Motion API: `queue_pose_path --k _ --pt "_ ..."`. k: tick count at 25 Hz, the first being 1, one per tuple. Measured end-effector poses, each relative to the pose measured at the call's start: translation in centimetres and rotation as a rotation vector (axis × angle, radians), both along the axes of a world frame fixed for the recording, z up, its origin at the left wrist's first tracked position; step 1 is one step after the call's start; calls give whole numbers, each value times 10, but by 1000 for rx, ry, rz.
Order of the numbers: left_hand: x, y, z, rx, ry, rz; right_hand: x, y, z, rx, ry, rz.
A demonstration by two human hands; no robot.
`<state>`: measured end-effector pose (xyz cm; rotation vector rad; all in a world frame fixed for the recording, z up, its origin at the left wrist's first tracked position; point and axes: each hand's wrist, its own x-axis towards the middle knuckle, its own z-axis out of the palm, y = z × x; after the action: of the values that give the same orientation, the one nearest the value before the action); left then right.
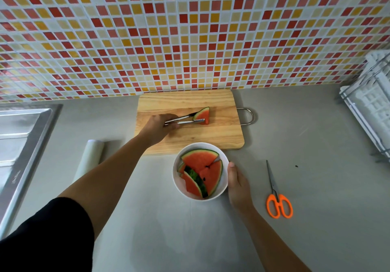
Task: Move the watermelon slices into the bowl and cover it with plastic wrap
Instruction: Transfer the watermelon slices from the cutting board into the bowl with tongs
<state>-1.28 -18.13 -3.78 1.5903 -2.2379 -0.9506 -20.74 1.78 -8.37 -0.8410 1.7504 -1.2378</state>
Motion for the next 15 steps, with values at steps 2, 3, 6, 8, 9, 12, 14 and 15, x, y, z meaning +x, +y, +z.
queue_pose_path --k 2,3,6,8,9,12,14,15 --pt "1 1 0 7 16 24 -1 0 -1 7 -4 -6" --pt "2 2 0 6 28 37 -1 0 -2 14 -6 -5" --pt "5 2 0 20 29 58 -1 0 -3 21 -12 -8" --pt "7 1 0 34 24 72 0 0 -2 7 -18 -13" --pt "8 2 0 39 32 76 0 0 -2 0 -21 -12" --pt "10 5 7 13 40 65 -1 0 -5 1 -21 -8" --pt "6 4 20 -52 -26 63 -2 0 -6 18 -4 -5" --pt "1 1 29 -63 -83 64 -2 0 -6 21 7 0"
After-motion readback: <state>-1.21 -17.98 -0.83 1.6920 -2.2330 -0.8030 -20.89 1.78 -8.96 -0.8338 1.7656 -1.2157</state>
